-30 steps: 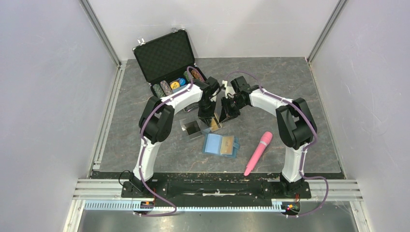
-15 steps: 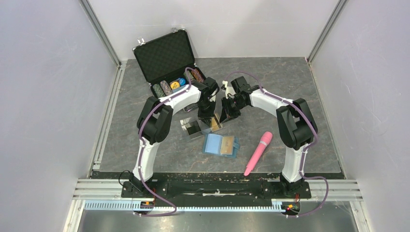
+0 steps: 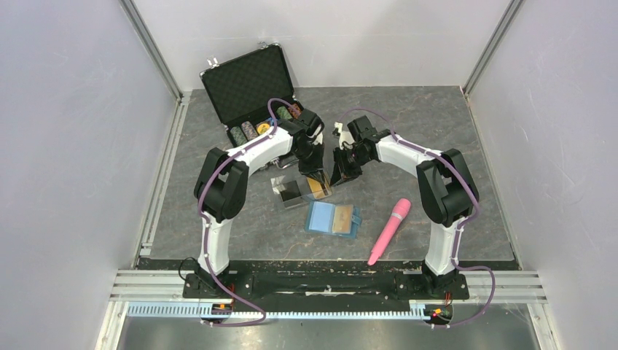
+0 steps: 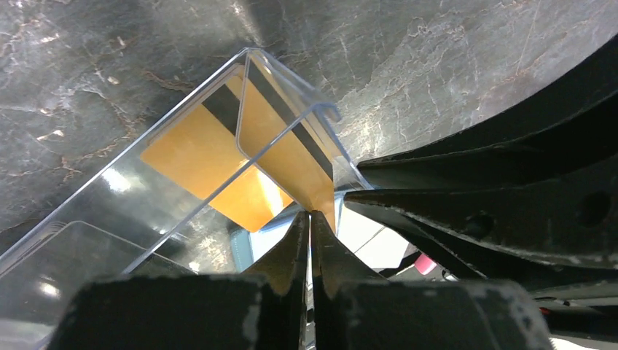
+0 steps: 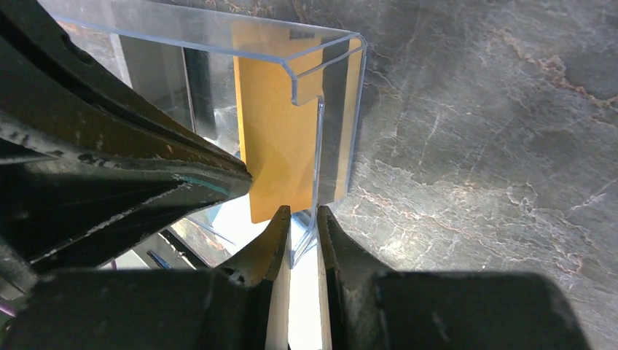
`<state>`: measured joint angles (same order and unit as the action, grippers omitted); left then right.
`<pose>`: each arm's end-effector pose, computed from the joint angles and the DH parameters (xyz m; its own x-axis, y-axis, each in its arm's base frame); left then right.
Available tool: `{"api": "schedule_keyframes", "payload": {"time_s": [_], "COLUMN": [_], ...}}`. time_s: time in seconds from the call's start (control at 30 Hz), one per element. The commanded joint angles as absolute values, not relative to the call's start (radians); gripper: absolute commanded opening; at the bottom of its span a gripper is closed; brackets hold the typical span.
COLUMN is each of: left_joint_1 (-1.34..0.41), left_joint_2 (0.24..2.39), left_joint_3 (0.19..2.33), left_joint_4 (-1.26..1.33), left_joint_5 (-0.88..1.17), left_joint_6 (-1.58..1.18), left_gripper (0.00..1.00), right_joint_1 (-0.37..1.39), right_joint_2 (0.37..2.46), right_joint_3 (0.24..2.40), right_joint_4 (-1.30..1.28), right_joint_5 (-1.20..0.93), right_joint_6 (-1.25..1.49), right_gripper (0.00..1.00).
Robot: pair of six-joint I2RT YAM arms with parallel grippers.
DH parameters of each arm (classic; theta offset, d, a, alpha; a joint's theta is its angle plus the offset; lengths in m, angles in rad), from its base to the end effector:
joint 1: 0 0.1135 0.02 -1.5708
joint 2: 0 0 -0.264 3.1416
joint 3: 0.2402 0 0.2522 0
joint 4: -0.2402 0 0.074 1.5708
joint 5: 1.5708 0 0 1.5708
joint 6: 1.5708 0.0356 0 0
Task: Put the credit cards into the card holder
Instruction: Pick up the credit card from the storage box.
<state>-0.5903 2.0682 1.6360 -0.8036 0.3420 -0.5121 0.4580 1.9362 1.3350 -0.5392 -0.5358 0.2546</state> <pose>0.3497 -0.2486 0.1958 -0.9858 0.1048 -0.1314 0.1525 0.8863 -0.4372 0.3453 0.1905 0.1759 -0.9327 -0.2183 -0.2869 -0.3475 0.7564 0.5541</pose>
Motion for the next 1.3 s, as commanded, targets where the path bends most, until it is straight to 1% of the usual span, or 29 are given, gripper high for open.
{"api": "schedule_keyframes", "payload": {"time_s": [0.0, 0.13, 0.23, 0.33, 0.43, 0.57, 0.6, 0.63, 0.67, 0.73, 0.77, 0.83, 1.03, 1.17, 1.27], "left_joint_1": [-0.591, -0.591, -0.592, -0.591, -0.591, -0.591, -0.591, -0.593, -0.591, -0.591, -0.588, -0.586, -0.580, -0.564, -0.541], "left_joint_2": [2.060, 2.070, 2.074, 2.068, 2.055, 2.040, 2.036, 2.031, 2.026, 2.016, 2.011, 2.006, 1.979, 1.946, 1.951], "left_joint_3": [1.645, 1.644, 1.648, 1.645, 1.641, 1.640, 1.639, 1.635, 1.628, 1.612, 1.603, 1.588, 1.543, 1.460, 1.417], "left_joint_4": [-0.730, -0.781, -0.820, -0.848, -0.867, -0.896, -0.908, -0.914, -0.918, -0.922, -0.921, -0.919, -0.910, -0.869, -0.836], "left_joint_5": [0.340, 0.286, 0.250, 0.219, 0.200, 0.168, 0.152, 0.140, 0.126, 0.107, 0.103, 0.105, 0.105, 0.117, 0.129], "left_joint_6": [-0.549, -0.520, -0.497, -0.477, -0.467, -0.457, -0.455, -0.454, -0.452, -0.453, -0.458, -0.465, -0.481, -0.504, -0.497], "left_gripper": [0.08, 0.16, 0.21, 0.20, 0.16, 0.16, 0.22, 0.31, 0.43, 0.56, 0.60, 0.63, 0.64, 0.58, 0.56], "right_joint_1": [0.496, 0.504, 0.508, 0.509, 0.509, 0.512, 0.512, 0.512, 0.514, 0.515, 0.515, 0.518, 0.521, 0.521, 0.521], "right_joint_2": [1.875, 1.872, 1.872, 1.869, 1.864, 1.861, 1.860, 1.859, 1.859, 1.858, 1.858, 1.855, 1.844, 1.833, 1.828], "right_joint_3": [1.329, 1.325, 1.328, 1.332, 1.332, 1.325, 1.323, 1.321, 1.318, 1.310, 1.307, 1.303, 1.289, 1.256, 1.242], "right_joint_4": [-0.528, -0.529, -0.529, -0.529, -0.528, -0.529, -0.528, -0.528, -0.527, -0.518, -0.513, -0.502, -0.474, -0.440, -0.420], "right_joint_5": [-0.684, -0.709, -0.727, -0.730, -0.736, -0.736, -0.737, -0.738, -0.739, -0.742, -0.744, -0.748, -0.746, -0.735, -0.716], "right_joint_6": [0.279, 0.287, 0.295, 0.300, 0.305, 0.309, 0.309, 0.310, 0.311, 0.319, 0.322, 0.334, 0.361, 0.375, 0.374], "right_gripper": [0.05, 0.04, 0.04, 0.04, 0.04, 0.04, 0.04, 0.04, 0.03, 0.03, 0.03, 0.03, 0.03, 0.03, 0.07]}}
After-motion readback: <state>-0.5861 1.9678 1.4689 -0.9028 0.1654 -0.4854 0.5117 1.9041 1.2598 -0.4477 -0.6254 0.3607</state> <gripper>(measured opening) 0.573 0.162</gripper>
